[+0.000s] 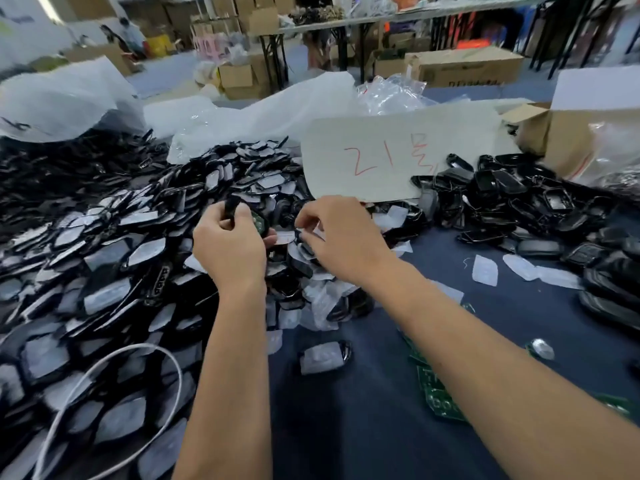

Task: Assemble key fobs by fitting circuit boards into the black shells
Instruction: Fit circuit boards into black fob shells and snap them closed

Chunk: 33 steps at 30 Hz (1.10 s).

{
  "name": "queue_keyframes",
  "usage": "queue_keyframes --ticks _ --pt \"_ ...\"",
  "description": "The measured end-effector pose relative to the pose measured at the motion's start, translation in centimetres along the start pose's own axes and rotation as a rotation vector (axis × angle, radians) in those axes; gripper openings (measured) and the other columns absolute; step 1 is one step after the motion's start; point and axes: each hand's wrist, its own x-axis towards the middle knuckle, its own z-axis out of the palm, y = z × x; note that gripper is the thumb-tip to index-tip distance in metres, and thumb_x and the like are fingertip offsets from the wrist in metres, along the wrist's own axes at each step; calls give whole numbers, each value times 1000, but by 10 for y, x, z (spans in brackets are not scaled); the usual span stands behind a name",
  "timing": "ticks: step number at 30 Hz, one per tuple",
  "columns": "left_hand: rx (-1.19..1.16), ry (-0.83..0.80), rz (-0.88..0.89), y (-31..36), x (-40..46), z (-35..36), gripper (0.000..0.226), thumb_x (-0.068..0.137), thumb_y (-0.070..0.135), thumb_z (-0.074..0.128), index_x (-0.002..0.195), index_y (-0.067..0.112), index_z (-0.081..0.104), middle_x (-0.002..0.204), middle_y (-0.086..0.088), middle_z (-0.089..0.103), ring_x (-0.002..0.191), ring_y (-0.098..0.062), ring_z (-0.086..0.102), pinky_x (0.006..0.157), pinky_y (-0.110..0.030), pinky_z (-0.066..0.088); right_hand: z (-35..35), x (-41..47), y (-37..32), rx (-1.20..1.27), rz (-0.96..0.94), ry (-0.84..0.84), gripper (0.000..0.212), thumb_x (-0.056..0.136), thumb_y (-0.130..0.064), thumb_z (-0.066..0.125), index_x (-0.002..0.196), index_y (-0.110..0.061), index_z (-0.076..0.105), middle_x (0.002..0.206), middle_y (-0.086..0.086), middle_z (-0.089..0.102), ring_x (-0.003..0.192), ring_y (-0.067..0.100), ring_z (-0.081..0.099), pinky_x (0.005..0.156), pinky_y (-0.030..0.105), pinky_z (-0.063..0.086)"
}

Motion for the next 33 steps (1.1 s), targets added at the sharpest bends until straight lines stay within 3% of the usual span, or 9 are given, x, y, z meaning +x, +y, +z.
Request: queue_keyframes --ticks 5,9,12,17,21,24,29,31,33 --pt "49 85 -52 5 22 -27 17 98 6 52 92 14 65 81 -3 67 54 -17 74 44 -26 53 29 22 -24 -383 -159 -242 27 100 -20 67 127 -21 69 122 0 61 119 25 46 98 39 49" --pt "34 93 -24 6 23 -29 17 98 5 54 85 8 64 73 -2 66 54 -18 74 43 -27 53 40 23 -29 -453 -154 -201 20 99 -6 63 108 -19 74 108 -2 61 113 22 46 75 32 50" --pt "2 110 -18 8 20 -22 13 98 6 58 89 5 66 80 -4 69 53 -20 73 50 -27 55 40 21 -24 -459 -149 -126 22 100 -6 58 110 -19 74 107 -1 65 113 23 51 80 34 50" --pt "5 0 6 10 -4 15 10 81 21 69 88 27 66 89 -7 74 71 -29 77 70 -46 64 -7 -7 19 133 278 251 19 100 -14 64 111 -13 80 102 -1 78 98 15 68 84 22 47" --pt "192 -552 -17 2 -61 82 18 72 24 79 86 27 67 85 -1 76 82 -24 75 82 -46 63 -60 -58 86 502 597 478 19 99 -13 69 116 -12 77 100 -7 77 89 0 70 89 27 57" --pt "387 -858 82 -13 -112 135 18 83 18 81 99 23 73 92 6 73 85 -12 69 81 -32 58 -90 -100 125 583 715 587 18 97 -9 70 113 -15 77 101 -1 78 93 10 73 84 32 57" --pt "554 -791 268 -29 -141 152 16 80 15 77 89 28 73 94 -2 75 85 -19 66 77 -32 55 -106 -132 146 745 757 631 23 95 -4 72 90 -26 78 80 -11 78 70 3 68 64 23 56" --pt "462 -759 302 -31 -142 149 21 85 16 75 105 25 78 106 1 75 99 -17 68 91 -34 56 -105 -133 144 774 727 582 22 94 -4 74 90 -25 78 80 -10 77 66 4 66 56 20 52" --pt "280 -808 241 -29 -145 150 17 92 19 72 107 20 81 99 3 77 92 -15 71 91 -39 58 -106 -135 143 800 717 549 21 93 -3 74 91 -23 78 81 -8 78 65 6 65 50 21 48"
